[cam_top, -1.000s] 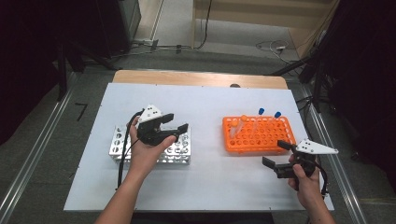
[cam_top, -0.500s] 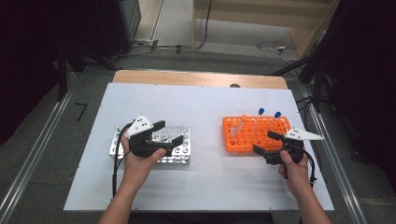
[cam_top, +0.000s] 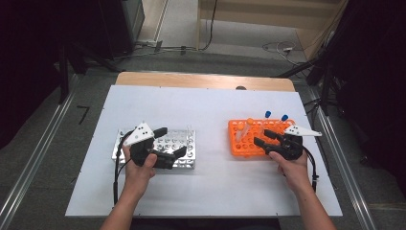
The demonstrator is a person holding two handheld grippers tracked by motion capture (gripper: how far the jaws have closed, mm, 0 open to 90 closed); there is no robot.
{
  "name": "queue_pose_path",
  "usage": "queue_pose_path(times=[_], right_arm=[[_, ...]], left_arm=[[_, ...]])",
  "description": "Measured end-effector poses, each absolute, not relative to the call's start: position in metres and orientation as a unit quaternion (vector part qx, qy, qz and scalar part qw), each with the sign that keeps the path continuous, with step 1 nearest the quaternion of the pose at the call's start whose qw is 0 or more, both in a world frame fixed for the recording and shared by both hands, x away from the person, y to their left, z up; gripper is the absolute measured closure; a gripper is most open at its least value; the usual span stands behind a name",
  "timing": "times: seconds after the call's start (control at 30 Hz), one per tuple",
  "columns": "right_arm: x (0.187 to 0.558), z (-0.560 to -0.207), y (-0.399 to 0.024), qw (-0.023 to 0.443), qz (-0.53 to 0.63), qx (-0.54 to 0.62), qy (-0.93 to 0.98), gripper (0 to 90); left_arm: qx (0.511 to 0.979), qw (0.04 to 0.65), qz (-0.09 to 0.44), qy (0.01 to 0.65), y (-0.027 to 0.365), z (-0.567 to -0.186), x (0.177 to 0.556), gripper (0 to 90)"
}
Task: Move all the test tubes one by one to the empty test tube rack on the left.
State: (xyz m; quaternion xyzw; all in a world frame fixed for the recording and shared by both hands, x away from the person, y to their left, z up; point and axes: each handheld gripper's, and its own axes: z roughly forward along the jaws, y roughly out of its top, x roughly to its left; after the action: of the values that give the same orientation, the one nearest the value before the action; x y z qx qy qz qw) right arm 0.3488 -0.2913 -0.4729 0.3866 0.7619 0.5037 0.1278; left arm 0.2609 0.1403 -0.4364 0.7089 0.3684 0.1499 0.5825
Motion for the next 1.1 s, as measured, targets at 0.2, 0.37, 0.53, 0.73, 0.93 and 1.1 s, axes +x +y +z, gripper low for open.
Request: queue_pose_path(times=[0.2,0.37,0.53,0.73,0.93,1.1], right_arm=[[0.353,-0.48,-0.284,0.147,0.481,0.402,0.765,53.6],[0.351,-0.482,-0.281,0.169,0.473,0.395,0.769,62.5],[0.35,-0.483,-0.279,0.19,0.467,0.389,0.771,73.5],[0.347,-0.479,-0.28,0.192,0.479,0.386,0.764,73.8],[0.338,-0.465,-0.286,0.209,0.495,0.385,0.75,73.9],[0.329,-0.453,-0.29,0.204,0.508,0.374,0.748,73.9]], left_arm=[[0.709,0.583,0.151,0.366,0.14,-0.436,0.259,0.0],[0.707,0.584,0.152,0.368,0.143,-0.435,0.259,0.0],[0.71,0.581,0.152,0.368,0.142,-0.437,0.259,0.0],[0.712,0.581,0.151,0.364,0.138,-0.437,0.258,0.0],[0.713,0.581,0.152,0.361,0.135,-0.436,0.256,0.0],[0.713,0.583,0.152,0.359,0.135,-0.435,0.255,0.0]])
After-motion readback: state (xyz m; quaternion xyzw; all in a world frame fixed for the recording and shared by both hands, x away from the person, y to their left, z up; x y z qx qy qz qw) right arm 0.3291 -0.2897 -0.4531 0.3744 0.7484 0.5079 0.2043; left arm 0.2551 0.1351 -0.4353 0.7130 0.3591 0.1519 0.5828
